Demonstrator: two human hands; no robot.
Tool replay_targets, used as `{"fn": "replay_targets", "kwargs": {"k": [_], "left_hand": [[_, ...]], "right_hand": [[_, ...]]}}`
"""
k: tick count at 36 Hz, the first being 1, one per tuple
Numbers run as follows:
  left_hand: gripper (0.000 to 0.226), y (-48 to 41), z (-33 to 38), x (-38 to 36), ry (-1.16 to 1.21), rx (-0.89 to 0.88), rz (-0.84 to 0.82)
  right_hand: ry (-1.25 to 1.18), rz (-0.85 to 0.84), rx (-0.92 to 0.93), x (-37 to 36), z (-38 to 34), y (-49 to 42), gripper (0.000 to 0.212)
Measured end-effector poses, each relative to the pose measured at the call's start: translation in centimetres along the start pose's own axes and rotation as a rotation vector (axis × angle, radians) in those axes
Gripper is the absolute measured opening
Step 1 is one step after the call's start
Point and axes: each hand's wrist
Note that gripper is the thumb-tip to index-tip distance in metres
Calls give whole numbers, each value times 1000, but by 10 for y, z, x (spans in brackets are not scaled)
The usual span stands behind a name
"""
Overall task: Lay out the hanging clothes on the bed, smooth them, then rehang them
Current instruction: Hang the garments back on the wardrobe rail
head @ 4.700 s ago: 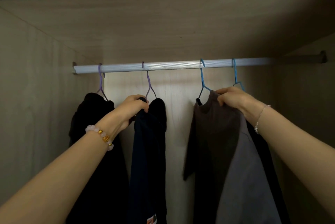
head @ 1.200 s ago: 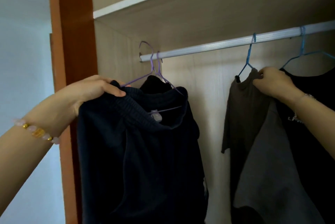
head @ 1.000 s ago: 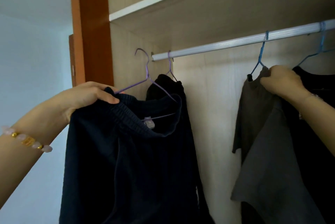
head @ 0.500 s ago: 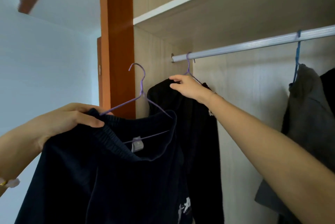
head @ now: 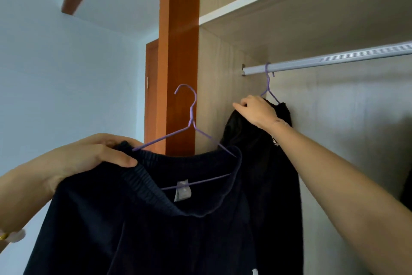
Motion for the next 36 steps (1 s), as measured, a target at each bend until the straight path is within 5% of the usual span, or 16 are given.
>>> {"fn": "replay_targets", "kwargs": {"k": [4, 7, 10, 14, 20, 27, 31, 36], "left_hand": [[98, -7, 8, -14, 8, 2, -17], [60, -11, 17, -21, 156, 45, -116], [48, -20, 17, -24, 203, 36, -172], [57, -33, 18, -14, 167, 31, -188], [80, -49, 27, -9, 168, 21, -148], [52, -90, 52, -61, 166, 43, -42], [10, -131, 71, -98, 172, 59, 27], [6, -186, 98, -124, 161, 81, 7]], "right_hand": [[35, -14, -122, 19, 27, 9, 35], [-12, -69, -146, 36, 55, 18, 25], [-44, -68, -160, 54, 85, 30, 20], [-75, 54, -180, 74, 111, 45, 42], [-126, 134, -211, 91, 120, 55, 29], [-160, 130, -341, 105, 112, 60, 32], [-95, 112, -353, 118, 109, 66, 43], [27, 148, -367, 139, 108, 79, 39]]}}
Point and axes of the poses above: each hand's wrist, its own y-axis away from the middle knuckle, its own x-axis out of the back of the hand, z = x × y, and after that the axes turned 3 degrees about -y, right-handed
